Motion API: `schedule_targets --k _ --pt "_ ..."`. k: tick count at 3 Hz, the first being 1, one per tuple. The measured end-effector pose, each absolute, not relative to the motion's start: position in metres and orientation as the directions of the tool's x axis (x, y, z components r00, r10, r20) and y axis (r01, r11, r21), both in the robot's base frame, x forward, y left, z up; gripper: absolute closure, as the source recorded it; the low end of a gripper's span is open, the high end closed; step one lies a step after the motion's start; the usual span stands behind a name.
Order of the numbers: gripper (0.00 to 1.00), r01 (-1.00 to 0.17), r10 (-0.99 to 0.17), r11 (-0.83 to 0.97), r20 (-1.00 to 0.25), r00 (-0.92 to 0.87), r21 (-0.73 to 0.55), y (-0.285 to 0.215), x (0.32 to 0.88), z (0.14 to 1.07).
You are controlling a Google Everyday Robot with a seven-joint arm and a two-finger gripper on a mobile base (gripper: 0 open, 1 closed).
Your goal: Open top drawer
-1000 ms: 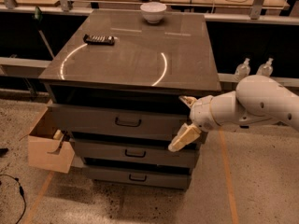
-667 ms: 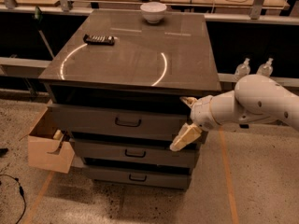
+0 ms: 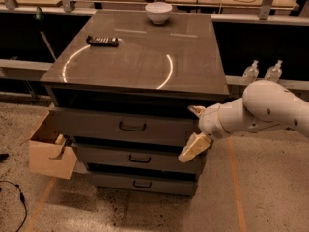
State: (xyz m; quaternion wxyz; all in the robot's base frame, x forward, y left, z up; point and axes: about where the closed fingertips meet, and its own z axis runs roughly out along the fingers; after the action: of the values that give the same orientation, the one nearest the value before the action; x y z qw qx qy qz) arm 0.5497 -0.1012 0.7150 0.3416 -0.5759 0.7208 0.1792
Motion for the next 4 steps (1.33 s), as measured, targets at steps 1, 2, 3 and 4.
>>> schedule_targets --k 1,2,3,4 --pt "0.06 -0.959 -0.712 0.256 -0.695 -0.101 -0.122 -0.0943 0.5481 0.7057" --pt "0.24 -0.963 -0.713 0.245 -0.694 -0.103 -0.109 -0.0891 0.5467 0.6999" --pt "0.28 -0.964 -0.713 0.243 -0.694 -0.104 -0.106 -0.0873 0.5455 0.6995" --pt "0.28 -0.965 -0.714 0.239 -0.693 -0.099 -0.109 -0.0867 0.5451 0.7017"
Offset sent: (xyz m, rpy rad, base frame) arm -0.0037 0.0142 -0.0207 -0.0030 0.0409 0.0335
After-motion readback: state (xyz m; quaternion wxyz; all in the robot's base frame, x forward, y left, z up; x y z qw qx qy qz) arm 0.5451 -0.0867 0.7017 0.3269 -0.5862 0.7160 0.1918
